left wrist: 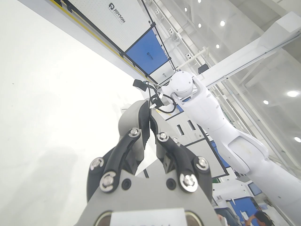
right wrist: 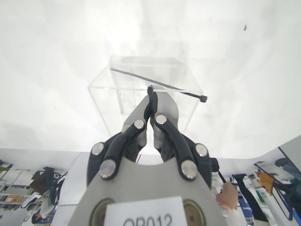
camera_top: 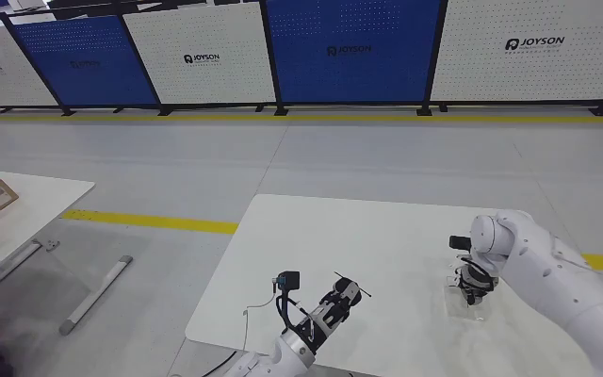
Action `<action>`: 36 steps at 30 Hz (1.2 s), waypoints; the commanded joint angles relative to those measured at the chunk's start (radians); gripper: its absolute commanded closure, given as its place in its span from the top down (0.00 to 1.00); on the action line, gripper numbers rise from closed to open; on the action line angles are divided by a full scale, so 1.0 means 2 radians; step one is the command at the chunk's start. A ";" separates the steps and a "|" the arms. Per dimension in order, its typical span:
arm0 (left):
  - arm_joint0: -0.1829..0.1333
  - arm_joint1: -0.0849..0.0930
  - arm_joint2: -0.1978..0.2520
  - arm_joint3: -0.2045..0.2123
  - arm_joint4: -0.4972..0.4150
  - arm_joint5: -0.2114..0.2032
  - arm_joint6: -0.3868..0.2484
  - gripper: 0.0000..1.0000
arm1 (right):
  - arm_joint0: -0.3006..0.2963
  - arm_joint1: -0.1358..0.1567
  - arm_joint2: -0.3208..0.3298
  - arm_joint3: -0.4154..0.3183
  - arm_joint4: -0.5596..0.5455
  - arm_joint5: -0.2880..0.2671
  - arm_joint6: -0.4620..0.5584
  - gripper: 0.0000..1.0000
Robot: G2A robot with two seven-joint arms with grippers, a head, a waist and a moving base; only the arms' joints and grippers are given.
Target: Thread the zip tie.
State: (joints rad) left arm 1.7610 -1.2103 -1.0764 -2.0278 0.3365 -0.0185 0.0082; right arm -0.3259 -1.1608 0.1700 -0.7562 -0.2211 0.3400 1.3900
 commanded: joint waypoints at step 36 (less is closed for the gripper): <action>0.000 0.000 0.000 0.000 0.000 0.000 0.000 0.00 | -0.170 0.164 0.257 -0.291 -0.084 0.000 -0.011 0.00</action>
State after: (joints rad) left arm 1.7610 -1.2103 -1.0764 -2.0278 0.3365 -0.0185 0.0082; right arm -0.6624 -0.8343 0.6745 -1.3362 -0.3875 0.3400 1.3639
